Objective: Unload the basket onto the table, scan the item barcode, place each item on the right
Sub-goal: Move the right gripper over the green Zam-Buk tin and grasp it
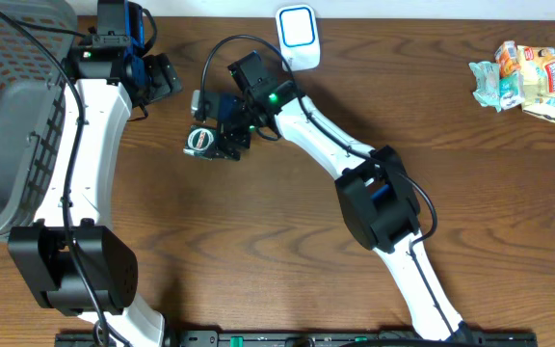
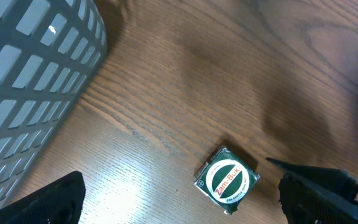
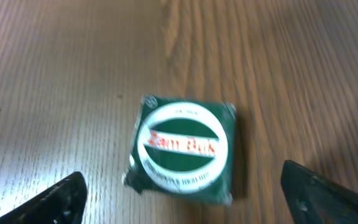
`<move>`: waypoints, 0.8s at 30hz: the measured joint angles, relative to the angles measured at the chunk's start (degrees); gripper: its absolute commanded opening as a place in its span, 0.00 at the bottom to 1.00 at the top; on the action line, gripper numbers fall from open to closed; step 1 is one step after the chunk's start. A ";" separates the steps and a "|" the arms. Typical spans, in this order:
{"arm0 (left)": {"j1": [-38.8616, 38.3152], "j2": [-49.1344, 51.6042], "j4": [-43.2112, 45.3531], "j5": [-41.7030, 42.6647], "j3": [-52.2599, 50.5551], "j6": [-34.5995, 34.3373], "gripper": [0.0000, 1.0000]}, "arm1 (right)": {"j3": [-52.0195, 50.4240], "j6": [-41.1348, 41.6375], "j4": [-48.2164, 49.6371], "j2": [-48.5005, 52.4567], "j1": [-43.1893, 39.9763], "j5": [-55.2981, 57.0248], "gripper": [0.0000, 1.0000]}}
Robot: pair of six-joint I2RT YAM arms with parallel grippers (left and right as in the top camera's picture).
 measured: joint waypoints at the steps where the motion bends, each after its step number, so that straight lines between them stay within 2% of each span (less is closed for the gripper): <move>1: 0.00 0.00 0.00 0.02 0.00 0.00 0.98 | 0.00 -0.70 0.44 0.00 0.33 -0.09 0.99; 8: 0.00 0.00 0.00 0.02 0.00 0.02 0.98 | 0.00 -2.64 4.74 0.09 1.90 -0.31 0.99; 15: 0.00 0.00 0.00 0.02 0.00 0.02 0.98 | 0.00 -1.27 7.48 2.97 2.03 0.39 0.99; 18: 0.00 0.00 0.00 0.00 0.00 0.00 0.98 | 0.00 -0.70 7.48 4.81 2.03 0.76 0.89; 20: 0.00 0.00 0.00 0.02 0.00 0.02 0.98 | 0.00 -0.28 7.39 5.70 2.03 0.98 0.69; 21: 0.00 0.00 0.00 0.00 0.00 0.02 0.98 | -0.04 -0.15 7.45 5.88 2.03 0.74 0.64; 24: 0.00 0.00 0.00 0.02 0.00 0.02 0.98 | -0.02 0.26 8.31 5.88 2.03 0.96 0.67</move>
